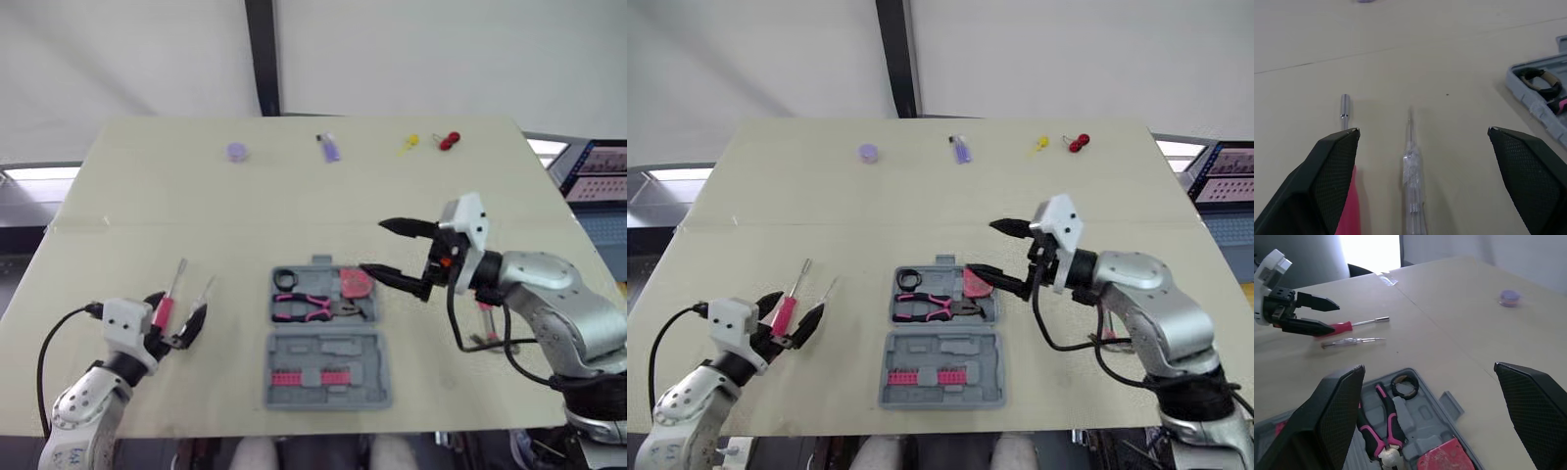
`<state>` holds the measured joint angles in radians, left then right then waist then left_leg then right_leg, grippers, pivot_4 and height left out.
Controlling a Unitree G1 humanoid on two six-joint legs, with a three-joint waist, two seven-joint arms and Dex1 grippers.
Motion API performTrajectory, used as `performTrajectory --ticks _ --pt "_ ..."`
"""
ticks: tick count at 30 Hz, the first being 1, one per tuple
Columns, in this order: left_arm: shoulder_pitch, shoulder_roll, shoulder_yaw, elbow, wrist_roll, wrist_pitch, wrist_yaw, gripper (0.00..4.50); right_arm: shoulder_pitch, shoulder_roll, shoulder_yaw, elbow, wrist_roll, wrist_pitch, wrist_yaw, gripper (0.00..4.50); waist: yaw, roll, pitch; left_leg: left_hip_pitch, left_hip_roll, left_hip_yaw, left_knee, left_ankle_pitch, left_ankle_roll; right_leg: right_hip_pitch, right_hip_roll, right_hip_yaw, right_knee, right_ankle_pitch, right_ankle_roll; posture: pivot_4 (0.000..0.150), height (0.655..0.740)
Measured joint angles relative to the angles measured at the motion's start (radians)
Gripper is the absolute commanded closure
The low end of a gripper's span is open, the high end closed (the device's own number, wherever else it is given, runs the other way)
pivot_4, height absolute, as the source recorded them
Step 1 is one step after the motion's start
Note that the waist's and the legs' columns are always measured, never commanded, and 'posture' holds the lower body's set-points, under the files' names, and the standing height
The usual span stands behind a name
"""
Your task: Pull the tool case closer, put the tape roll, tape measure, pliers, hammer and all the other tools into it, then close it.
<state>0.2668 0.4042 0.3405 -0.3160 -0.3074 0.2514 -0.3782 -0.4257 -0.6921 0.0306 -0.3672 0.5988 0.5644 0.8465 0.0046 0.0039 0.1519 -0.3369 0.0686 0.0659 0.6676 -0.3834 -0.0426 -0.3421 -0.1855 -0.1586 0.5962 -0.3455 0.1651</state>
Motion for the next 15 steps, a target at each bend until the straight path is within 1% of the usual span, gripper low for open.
performTrajectory --ticks 1,2,3,4,5,11,15 --pt "0.0 0.0 -0.006 0.0 0.007 0.004 0.007 0.39 -0.004 0.007 0.012 0.0 -0.003 0.004 0.004 0.0 0.0 0.0 0.0 0.0 0.0 0.0 0.0 0.0 0.0 0.0 0.0 0.0 0.0 0.0 0.0 0.15 0.74" --pt "0.0 0.0 -0.01 0.0 0.016 0.008 0.01 0.52 -0.005 0.013 0.022 0.0 -0.005 0.006 0.005 0.0 0.0 0.0 0.0 0.0 0.0 0.0 0.0 0.0 0.0 0.0 0.0 0.0 0.0 0.0 0.0 0.15 0.74" --pt "0.0 0.0 -0.011 0.0 0.023 0.012 0.016 0.87 -0.009 0.02 0.034 0.0 -0.006 0.009 0.005 0.0 -0.003 0.0 0.0 0.0 0.0 0.0 0.0 0.0 0.0 0.0 0.0 0.0 0.0 0.0 0.0 0.15 0.74" --pt "0.0 0.0 -0.011 0.001 0.03 0.02 0.022 1.44 -0.015 0.031 0.045 0.0 -0.006 0.014 0.006 0.0 -0.005 0.0 0.0 0.0 0.0 0.0 0.0 0.0 0.0 -0.001 0.0 0.0 0.0 0.0 0.0 0.15 0.74" --pt "-0.001 0.0 -0.012 0.001 0.034 0.026 0.026 1.83 -0.02 0.035 0.049 -0.001 -0.006 0.017 0.006 0.0 -0.006 0.0 0.0 0.0 0.0 0.0 0.0 0.0 0.0 -0.001 0.0 0.0 0.0 0.0 0.0 0.15 0.74" --pt "-0.011 -0.001 -0.053 0.008 0.058 0.083 0.04 1.83 -0.043 0.035 0.088 -0.026 -0.023 0.025 0.027 0.0 -0.005 0.0 0.0 0.0 0.0 0.0 0.0 0.0 0.0 -0.001 0.0 0.0 0.0 0.0 0.0 0.15 0.74" --pt "-0.062 -0.001 -0.064 0.021 0.074 0.11 0.06 1.83 -0.048 0.033 0.121 -0.048 -0.032 0.034 0.044 0.0 -0.006 0.0 0.0 0.0 0.0 0.0 0.0 0.0 0.0 -0.001 0.0 0.0 0.0 0.0 0.0 0.15 0.74"
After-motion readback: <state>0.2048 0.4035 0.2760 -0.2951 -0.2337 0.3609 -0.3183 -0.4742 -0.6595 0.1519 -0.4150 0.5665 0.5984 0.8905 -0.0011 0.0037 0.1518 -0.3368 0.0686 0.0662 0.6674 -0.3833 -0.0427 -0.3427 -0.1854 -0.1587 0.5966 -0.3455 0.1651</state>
